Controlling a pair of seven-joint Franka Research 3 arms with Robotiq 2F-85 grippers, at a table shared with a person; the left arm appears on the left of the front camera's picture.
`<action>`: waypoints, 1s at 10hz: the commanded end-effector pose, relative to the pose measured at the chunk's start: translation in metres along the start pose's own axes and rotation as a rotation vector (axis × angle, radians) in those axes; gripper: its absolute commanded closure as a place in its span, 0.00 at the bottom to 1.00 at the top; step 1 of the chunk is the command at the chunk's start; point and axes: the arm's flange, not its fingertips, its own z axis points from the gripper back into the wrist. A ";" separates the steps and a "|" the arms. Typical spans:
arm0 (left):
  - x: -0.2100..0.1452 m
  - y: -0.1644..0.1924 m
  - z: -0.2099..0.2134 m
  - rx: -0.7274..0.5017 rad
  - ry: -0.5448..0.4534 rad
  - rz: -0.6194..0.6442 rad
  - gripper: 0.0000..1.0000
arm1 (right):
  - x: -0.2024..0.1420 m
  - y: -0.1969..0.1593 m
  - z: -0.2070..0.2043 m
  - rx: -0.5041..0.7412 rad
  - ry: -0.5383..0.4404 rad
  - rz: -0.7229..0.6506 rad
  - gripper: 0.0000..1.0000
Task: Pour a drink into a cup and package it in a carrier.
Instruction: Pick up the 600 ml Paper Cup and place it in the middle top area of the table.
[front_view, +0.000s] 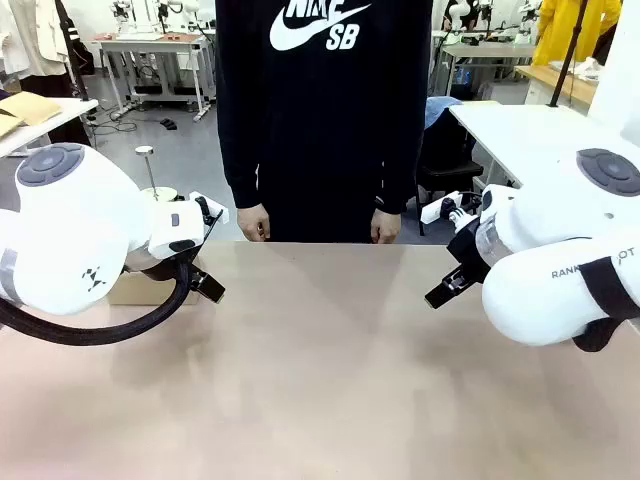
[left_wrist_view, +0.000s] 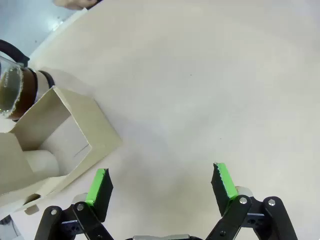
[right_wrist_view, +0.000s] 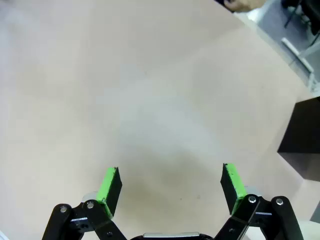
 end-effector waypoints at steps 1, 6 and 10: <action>0.000 0.000 0.000 0.000 0.000 0.000 0.00 | 0.000 0.000 0.000 0.000 0.000 0.000 0.00; 0.000 0.000 0.000 0.000 0.000 0.000 0.00 | 0.000 0.000 0.000 0.000 0.000 0.000 0.00; 0.000 0.000 0.000 0.000 0.000 0.000 0.00 | 0.023 -0.018 0.020 0.069 0.020 0.002 0.00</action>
